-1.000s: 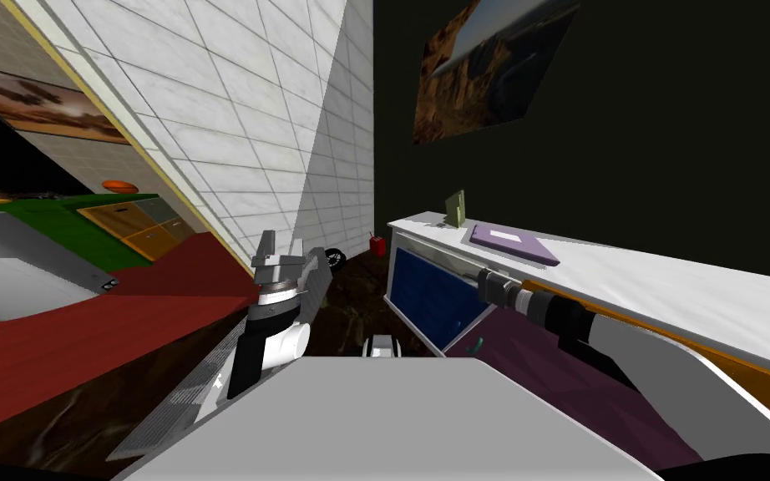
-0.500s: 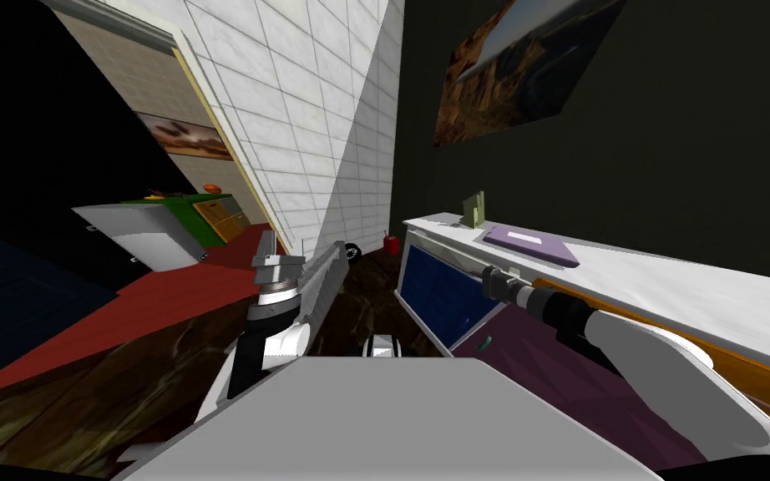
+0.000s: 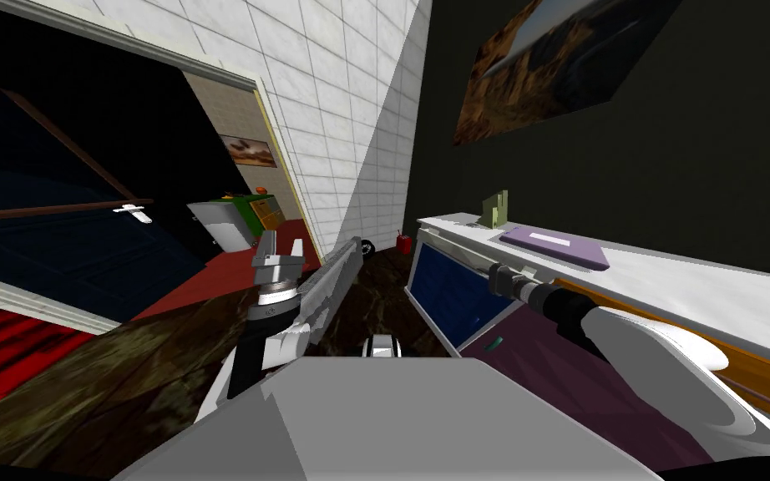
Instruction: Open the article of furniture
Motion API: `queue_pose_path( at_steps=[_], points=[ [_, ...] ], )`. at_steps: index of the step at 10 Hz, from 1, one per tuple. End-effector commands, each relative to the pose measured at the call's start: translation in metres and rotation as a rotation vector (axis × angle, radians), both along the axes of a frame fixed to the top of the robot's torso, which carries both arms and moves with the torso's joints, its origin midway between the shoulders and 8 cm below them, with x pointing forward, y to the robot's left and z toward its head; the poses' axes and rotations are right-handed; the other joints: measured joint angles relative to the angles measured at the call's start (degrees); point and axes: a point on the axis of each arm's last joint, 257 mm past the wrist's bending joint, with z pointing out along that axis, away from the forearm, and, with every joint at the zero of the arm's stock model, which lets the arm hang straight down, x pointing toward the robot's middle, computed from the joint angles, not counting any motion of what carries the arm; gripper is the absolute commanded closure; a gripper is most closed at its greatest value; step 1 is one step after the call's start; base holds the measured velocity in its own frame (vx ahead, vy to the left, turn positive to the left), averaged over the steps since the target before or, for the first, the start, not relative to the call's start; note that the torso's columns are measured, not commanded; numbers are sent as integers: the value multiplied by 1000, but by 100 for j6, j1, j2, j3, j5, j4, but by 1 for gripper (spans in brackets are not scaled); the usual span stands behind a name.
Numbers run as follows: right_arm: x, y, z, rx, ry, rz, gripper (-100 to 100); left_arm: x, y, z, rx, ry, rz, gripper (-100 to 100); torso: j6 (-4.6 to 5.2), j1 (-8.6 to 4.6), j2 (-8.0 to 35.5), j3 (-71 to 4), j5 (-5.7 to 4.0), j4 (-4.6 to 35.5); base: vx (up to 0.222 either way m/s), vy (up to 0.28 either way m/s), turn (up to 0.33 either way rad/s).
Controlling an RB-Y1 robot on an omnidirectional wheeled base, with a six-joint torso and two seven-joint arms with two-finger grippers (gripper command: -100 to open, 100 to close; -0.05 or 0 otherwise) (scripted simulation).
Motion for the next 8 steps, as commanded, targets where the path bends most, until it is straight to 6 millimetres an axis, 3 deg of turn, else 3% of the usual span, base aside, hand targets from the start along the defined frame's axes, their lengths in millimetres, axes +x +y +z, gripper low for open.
queue_pose_path(
  at_steps=[1, 2, 5, 6, 8],
  points=[
    [2, -6, 1, 1, -2, -23, 100, 0, 0, 0, 0, 0, 0, 0, 25, 6, -8, -6, 11, 5, -48, 28, 30],
    [20, -3, 6, -3, -14, 6, -100, 0, 0, 0, 0, 0, 0, 0, 35, -3, -11, -11, 18, 12, -149, 11, 243],
    [23, -25, -5, 21, 6, -40, -100, 0, 0, 0, 0, 0, 0, 0, 24, 9, 15, 7, 23, 25, -82, 8, 58],
    [41, -16, 8, 4, -18, 2, -100, 0, 0, 0, 0, 0, 0, 0, 18, 7, -8, -9, 22, 16, -97, 14, 263],
    [44, -33, 1, 19, -5, -31, -100, 0, 0, 0, 0, 0, 0, 0, 19, 23, 34, 16, 27, 28, -103, 15, 97]
  ],
)
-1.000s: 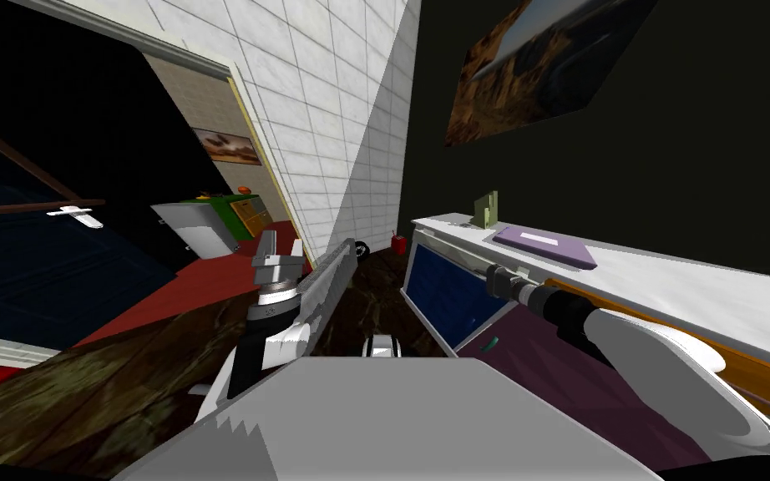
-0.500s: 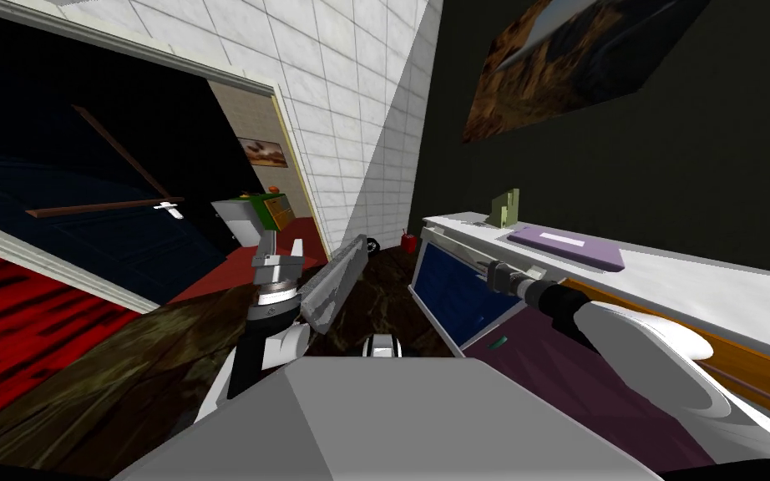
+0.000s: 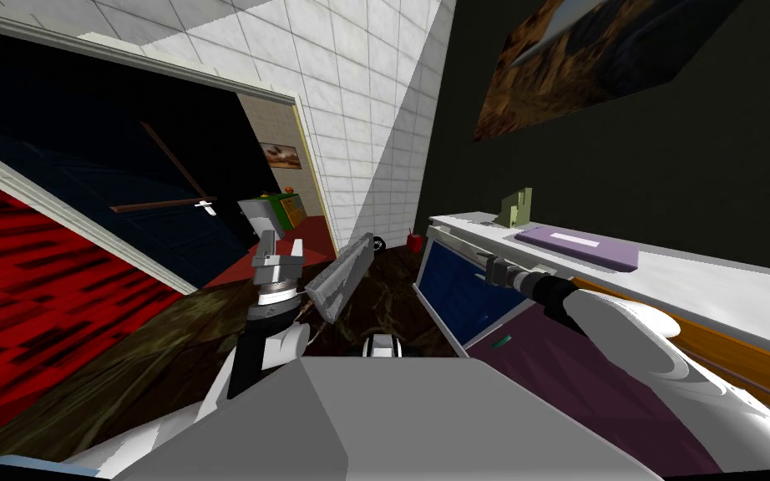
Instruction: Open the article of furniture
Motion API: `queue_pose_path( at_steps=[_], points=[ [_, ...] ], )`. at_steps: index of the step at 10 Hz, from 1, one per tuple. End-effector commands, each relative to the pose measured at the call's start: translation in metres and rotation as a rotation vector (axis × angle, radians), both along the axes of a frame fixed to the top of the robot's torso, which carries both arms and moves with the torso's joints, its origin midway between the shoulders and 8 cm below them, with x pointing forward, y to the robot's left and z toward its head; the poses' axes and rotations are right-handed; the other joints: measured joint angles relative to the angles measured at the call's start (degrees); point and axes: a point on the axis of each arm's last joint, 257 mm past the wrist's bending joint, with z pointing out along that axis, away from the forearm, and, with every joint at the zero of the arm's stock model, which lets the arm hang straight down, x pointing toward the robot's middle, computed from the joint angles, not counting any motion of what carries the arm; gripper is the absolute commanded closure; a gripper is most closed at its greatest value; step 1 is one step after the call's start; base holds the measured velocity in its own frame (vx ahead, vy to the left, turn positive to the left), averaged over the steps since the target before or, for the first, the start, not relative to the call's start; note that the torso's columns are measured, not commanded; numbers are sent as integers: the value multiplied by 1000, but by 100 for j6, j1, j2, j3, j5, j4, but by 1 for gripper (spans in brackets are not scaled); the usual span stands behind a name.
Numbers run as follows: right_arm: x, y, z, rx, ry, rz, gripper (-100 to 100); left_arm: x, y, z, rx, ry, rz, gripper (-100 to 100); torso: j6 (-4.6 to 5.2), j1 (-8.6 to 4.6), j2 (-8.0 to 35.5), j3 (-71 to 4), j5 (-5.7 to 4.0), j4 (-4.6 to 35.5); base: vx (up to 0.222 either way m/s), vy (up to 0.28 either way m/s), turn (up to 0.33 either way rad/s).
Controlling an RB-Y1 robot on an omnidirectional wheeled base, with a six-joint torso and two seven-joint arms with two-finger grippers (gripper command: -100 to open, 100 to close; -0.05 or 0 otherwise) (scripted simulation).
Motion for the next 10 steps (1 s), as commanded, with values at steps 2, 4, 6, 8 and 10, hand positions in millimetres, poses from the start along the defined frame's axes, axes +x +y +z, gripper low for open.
queue_pose_path(
  at_steps=[2, 4, 6, 8, 10],
  points=[
    [21, -16, -2, -1, 6, -9, -100, 0, 0, 0, 0, 0, 0, 0, 1, -18, -27, -16, -6, -8, -87, 0, 118],
    [24, -35, -9, 17, 19, -48, -100, 0, 0, 0, 0, 0, 0, 0, 2, -1, 6, 5, -1, 3, -117, 20, 85],
    [39, -41, -4, 2, 16, -42, -100, 0, 0, 0, 0, 0, 0, 0, 0, -15, -45, -28, -5, -13, -46, 11, 113],
    [41, -62, -11, 22, 30, -85, -100, 0, 0, 0, 0, 0, 0, 0, 1, -7, 2, 1, -1, 1, -103, 12, 101],
    [55, -68, -2, 6, 21, -82, -100, 0, 0, 0, 0, 0, 0, 0, 0, -12, -27, -16, -4, -8, -66, 22, 101]
  ],
)
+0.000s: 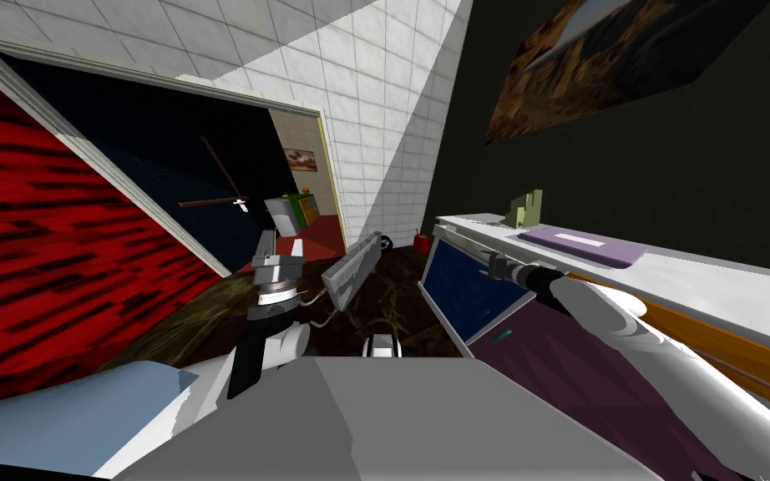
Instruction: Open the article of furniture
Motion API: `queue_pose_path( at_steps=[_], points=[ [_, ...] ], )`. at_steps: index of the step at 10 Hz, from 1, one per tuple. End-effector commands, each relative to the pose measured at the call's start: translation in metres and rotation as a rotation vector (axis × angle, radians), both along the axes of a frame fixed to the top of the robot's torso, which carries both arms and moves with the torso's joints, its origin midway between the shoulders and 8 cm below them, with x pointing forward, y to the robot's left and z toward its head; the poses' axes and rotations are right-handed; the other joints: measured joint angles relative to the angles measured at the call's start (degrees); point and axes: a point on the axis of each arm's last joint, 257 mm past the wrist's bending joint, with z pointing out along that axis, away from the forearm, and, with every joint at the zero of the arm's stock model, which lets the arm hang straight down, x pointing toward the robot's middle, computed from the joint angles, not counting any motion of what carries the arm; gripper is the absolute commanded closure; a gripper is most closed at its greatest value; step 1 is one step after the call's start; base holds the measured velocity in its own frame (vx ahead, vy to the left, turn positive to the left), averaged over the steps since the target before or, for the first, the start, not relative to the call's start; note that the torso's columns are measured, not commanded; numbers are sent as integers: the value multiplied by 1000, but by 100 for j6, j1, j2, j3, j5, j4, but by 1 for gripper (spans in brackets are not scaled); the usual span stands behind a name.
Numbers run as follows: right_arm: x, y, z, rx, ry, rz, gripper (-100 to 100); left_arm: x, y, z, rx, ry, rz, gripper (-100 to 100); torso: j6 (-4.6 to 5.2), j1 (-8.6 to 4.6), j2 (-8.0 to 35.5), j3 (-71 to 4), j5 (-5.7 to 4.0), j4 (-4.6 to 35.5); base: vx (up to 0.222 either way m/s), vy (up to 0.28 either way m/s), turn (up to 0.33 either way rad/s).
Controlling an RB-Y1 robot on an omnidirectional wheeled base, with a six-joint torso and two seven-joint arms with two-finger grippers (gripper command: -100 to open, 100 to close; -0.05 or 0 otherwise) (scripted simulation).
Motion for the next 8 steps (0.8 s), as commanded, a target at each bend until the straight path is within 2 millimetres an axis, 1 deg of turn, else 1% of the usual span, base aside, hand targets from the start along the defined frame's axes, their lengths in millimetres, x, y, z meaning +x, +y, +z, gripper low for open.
queue_pose_path(
  at_steps=[1, 2, 3, 4, 5, 6, 7, 8],
  points=[
    [17, -18, 13, -11, -9, -17, -100, 0, 0, 0, 0, 0, 0, 0, -12, 11, 18, 7, 5, 3, -136, 34, 197],
    [14, -28, 5, -1, 5, -40, -100, 0, 0, 0, 0, 0, 0, 0, 2, 10, 28, 17, 4, 8, -79, 28, 6],
    [13, -33, 1, 4, 12, -51, -100, 0, 0, 0, 0, 0, 0, 0, 5, 1, 14, 10, 1, 5, -27, 11, -30],
    [28, -34, 19, -27, -7, -35, -100, 0, 0, 0, 0, 0, 0, 0, 0, -6, -4, -3, -1, -1, -117, 18, 297],
    [30, -45, 19, -17, -8, -58, -100, 0, 0, 0, 0, 0, 0, 0, -14, 4, 16, 5, 2, 3, -135, 38, 178],
    [26, -57, 11, -5, 9, -85, -100, 0, 0, 0, 0, 0, 0, 0, 3, 10, 24, 15, 3, 7, -68, 33, -28],
    [25, -62, 8, -1, 14, -95, -100, 0, 0, 0, 0, 0, 0, 0, 6, 2, 11, 8, 1, 4, -19, 10, -35],
    [38, -67, 27, -36, -6, -89, -100, 0, 0, 0, 0, 0, 0, 0, -1, -6, -5, -3, -1, -1, -118, 51, 253]
  ],
)
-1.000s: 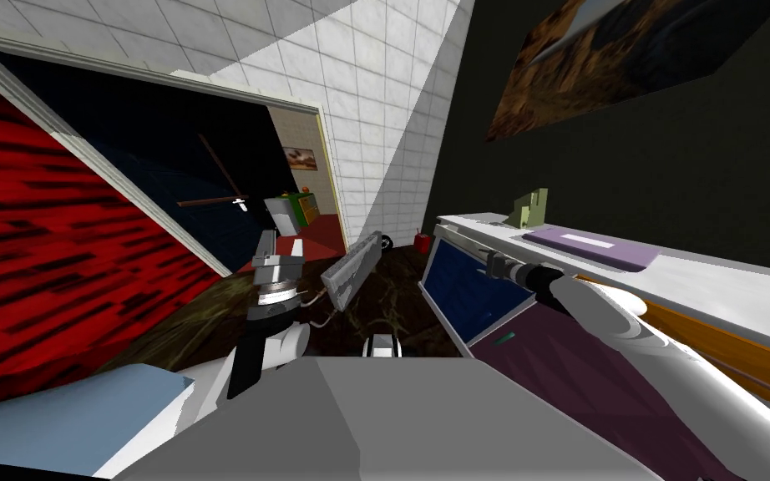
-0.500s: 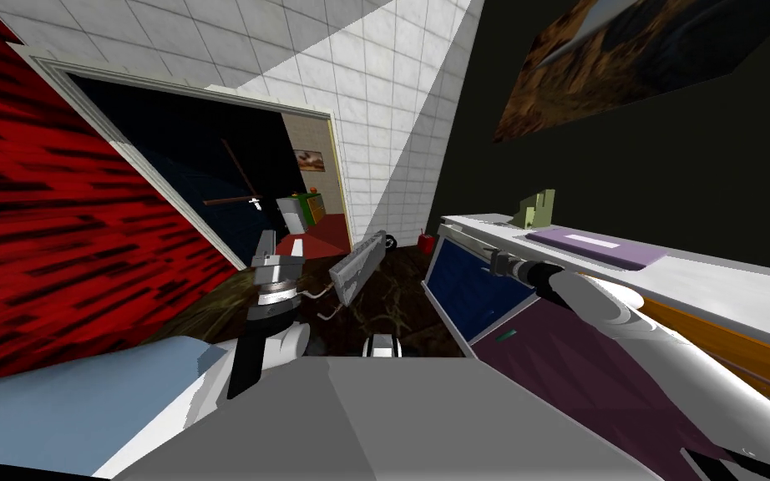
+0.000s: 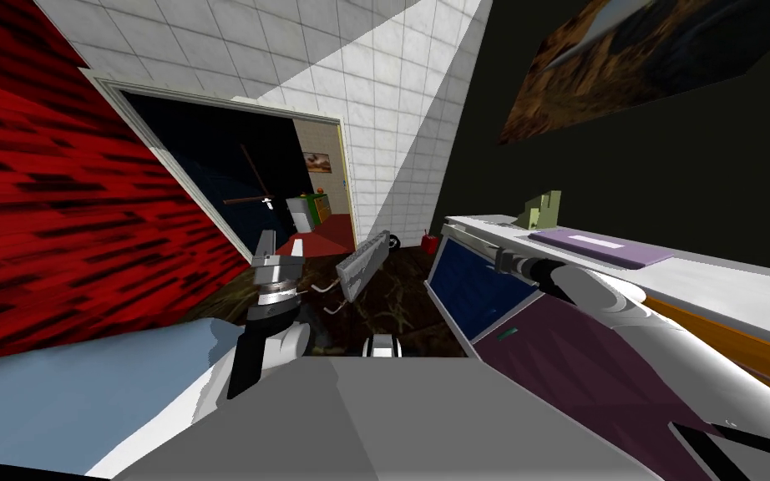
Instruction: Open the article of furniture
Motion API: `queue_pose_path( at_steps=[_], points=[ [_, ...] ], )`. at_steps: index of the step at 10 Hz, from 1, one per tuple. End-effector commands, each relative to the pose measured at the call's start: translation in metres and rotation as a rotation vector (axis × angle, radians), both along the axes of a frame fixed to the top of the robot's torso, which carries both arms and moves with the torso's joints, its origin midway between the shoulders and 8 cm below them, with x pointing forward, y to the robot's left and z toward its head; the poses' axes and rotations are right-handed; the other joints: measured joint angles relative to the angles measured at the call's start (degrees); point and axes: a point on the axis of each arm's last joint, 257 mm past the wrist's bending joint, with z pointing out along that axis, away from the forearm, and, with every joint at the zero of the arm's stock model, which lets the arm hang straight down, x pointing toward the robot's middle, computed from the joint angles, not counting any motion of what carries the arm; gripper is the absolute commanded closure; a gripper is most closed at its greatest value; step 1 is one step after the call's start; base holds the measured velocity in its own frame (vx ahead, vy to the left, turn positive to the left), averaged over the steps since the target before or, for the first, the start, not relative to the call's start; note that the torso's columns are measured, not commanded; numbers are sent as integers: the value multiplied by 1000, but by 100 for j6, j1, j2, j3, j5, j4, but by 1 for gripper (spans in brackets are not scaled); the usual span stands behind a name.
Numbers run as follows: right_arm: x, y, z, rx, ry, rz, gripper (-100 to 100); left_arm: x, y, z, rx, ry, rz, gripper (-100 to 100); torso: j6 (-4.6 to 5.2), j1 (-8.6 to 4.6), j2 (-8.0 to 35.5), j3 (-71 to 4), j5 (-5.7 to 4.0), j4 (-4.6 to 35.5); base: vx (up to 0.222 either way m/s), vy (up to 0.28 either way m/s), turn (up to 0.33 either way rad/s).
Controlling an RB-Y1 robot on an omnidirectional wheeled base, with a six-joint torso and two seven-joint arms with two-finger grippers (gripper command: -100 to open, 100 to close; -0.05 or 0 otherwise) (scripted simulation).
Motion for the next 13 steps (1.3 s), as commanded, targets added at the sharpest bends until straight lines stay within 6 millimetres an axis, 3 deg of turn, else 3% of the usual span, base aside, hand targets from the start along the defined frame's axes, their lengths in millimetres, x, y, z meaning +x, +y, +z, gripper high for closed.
queue_pose_path(
  at_steps=[1, 2, 3, 6, 7, 8, 10, 11, 13],
  points=[
    [13, -21, 15, -17, -12, -31, -100, 0, 0, 0, 0, 0, 0, 0, -13, 20, 23, 10, 5, 4, -122, 35, 199],
    [8, -33, 6, -4, 4, -60, -100, 0, 0, 0, 0, 0, 0, 0, 2, 13, 28, 17, 5, 9, -63, 10, 11],
    [21, -36, 31, -42, -23, -49, -100, 0, 0, 0, 0, 0, 0, 0, 7, -1, 16, 11, -2, 5, -137, 54, 214],
    [13, -66, 19, -15, -1, -117, -100, 0, 0, 0, 0, 0, 0, 0, 6, 0, 8, 6, -1, 3, -76, 21, 55],
    [23, -71, 47, -58, -28, -113, -100, 0, 0, 0, 0, 0, 0, 0, 1, 2, -5, -3, -1, -2, -114, 57, 284],
    [24, -79, 49, -47, -34, -131, -100, 0, 0, 0, 0, 0, 0, 0, -14, 23, 20, 8, 7, 3, -137, 63, 194],
    [14, -100, 35, -26, -10, -181, -100, 0, 0, 0, 0, 0, 0, 0, 7, 2, 16, 12, 0, 6, -37, 21, -37],
    [22, -110, 65, -61, -43, -192, -100, 0, 0, 0, 0, 0, 0, 0, 2, -9, 0, 0, -4, 0, -114, 49, 207],
    [11, -131, 56, -41, -26, -243, -100, 0, 0, 0, 0, 0, 0, 0, -25, 43, 23, 12, 28, 17, -107, 40, 130]
  ],
)
